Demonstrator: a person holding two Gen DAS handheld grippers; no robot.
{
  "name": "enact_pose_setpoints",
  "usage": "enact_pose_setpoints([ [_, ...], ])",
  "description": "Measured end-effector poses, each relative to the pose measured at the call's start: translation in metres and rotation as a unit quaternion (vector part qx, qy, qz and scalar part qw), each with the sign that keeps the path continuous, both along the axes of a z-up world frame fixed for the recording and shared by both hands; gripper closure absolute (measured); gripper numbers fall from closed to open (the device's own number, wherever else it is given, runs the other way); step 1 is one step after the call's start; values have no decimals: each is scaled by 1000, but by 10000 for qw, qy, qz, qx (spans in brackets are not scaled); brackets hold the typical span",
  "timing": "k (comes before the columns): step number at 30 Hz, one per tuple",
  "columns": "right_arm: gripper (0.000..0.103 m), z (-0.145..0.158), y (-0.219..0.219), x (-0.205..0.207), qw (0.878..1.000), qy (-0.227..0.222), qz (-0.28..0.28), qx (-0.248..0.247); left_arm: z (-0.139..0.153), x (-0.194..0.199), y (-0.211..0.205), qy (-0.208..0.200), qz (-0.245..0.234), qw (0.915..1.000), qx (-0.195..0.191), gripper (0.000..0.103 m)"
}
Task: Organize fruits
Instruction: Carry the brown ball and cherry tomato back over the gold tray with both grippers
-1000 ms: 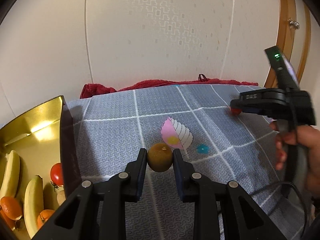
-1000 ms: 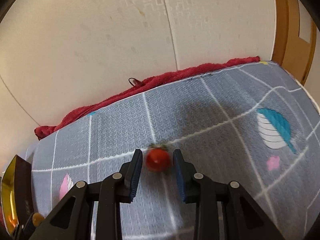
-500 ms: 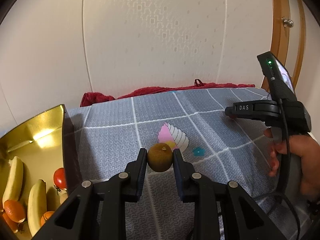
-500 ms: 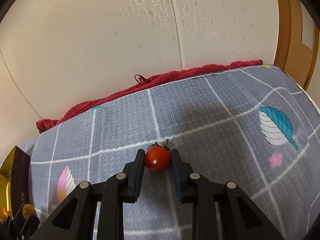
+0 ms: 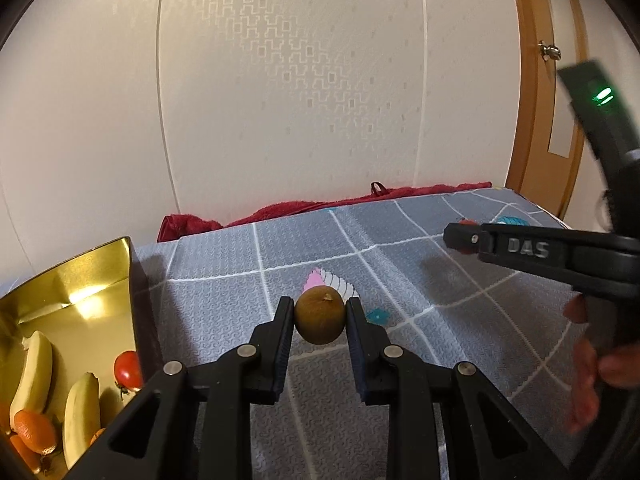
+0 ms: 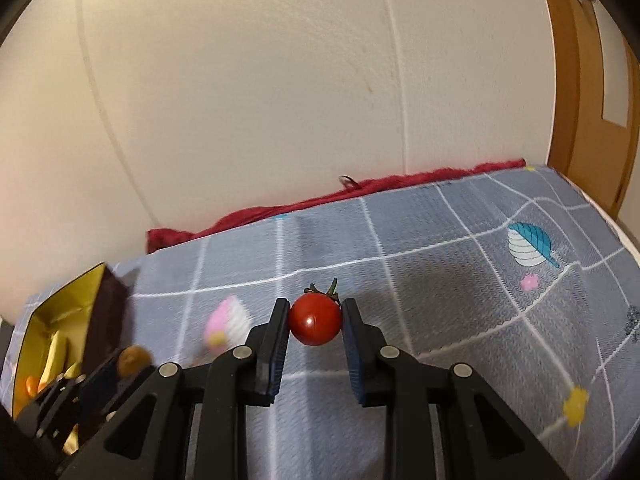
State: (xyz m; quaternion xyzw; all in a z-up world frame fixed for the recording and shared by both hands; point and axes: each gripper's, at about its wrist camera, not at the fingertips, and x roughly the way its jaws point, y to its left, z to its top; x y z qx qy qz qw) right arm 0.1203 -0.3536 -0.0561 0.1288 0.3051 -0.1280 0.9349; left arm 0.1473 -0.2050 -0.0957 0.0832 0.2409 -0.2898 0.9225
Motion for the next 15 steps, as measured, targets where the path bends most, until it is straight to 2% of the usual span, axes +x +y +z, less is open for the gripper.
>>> enact_pose_setpoints([
  [5,77,8,21,-11,9998,-117,112,68,10,-5,19,206,6,9991,-362,77],
  [11,77,15,45,-21,9992,-223,157,285,31,-20,50,7,-38,9982,-599,77],
  [15,77,18,61,-22,9984,-257,255,436,39,-24,79,39,123,9970,-761,77],
])
